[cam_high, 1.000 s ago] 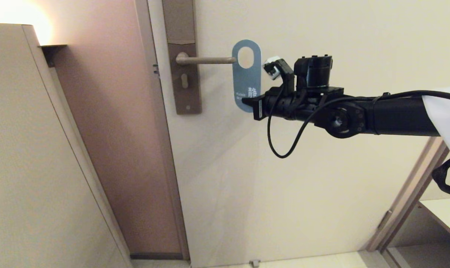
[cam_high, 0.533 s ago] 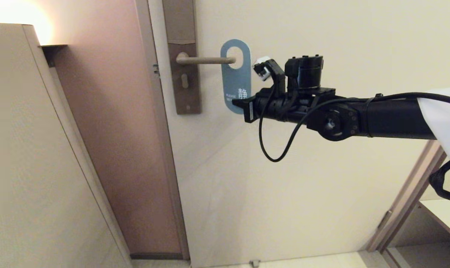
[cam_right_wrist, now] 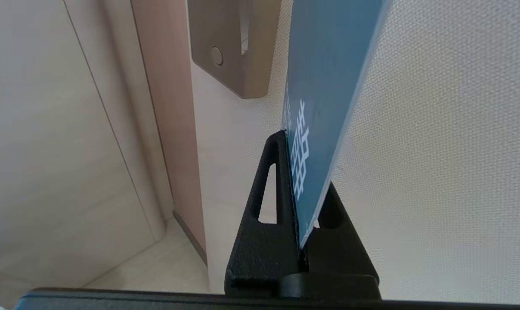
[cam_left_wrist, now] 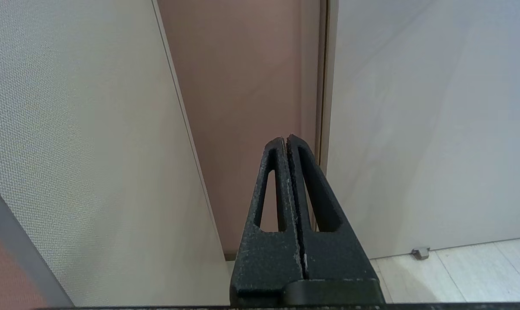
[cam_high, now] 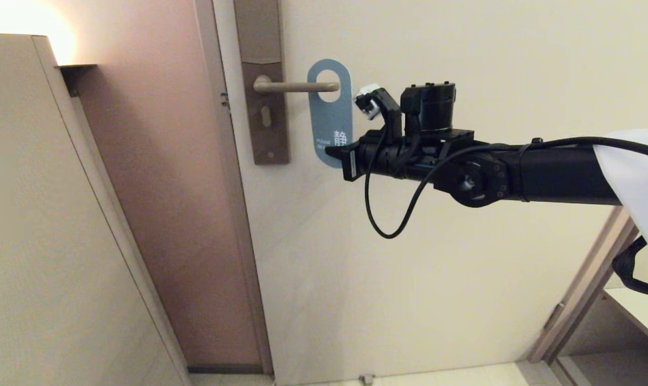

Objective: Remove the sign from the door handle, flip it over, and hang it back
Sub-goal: Hang the sign back with the other side facing out

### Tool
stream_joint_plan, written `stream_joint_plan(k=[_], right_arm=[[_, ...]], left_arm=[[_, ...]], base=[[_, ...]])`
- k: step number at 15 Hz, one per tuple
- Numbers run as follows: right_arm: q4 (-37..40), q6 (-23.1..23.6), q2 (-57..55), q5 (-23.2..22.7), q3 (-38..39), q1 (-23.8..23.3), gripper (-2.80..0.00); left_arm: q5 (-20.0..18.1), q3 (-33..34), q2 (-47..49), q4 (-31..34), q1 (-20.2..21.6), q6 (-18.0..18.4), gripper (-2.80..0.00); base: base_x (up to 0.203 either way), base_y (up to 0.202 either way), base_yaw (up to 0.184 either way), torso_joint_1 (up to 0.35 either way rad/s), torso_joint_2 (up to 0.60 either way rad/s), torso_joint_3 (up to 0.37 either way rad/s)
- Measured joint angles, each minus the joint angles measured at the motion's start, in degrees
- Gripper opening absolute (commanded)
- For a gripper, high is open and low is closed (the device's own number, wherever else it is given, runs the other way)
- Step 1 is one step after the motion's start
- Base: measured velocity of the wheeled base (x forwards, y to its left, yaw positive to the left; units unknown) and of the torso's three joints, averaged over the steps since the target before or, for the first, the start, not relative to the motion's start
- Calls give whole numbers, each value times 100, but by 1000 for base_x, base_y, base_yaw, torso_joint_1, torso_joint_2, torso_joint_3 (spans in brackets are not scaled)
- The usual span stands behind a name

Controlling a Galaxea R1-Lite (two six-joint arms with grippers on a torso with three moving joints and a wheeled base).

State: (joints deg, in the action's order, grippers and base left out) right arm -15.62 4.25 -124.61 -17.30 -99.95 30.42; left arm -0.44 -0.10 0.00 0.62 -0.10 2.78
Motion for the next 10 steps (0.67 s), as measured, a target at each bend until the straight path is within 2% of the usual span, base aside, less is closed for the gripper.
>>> stream_joint_plan(k=[10], right_arm=[[-1,15,-50,-33,-130,86,-280]], left_arm=[[-2,0,0,0,0,2,-280]], base=[[0,0,0,0,0,0]])
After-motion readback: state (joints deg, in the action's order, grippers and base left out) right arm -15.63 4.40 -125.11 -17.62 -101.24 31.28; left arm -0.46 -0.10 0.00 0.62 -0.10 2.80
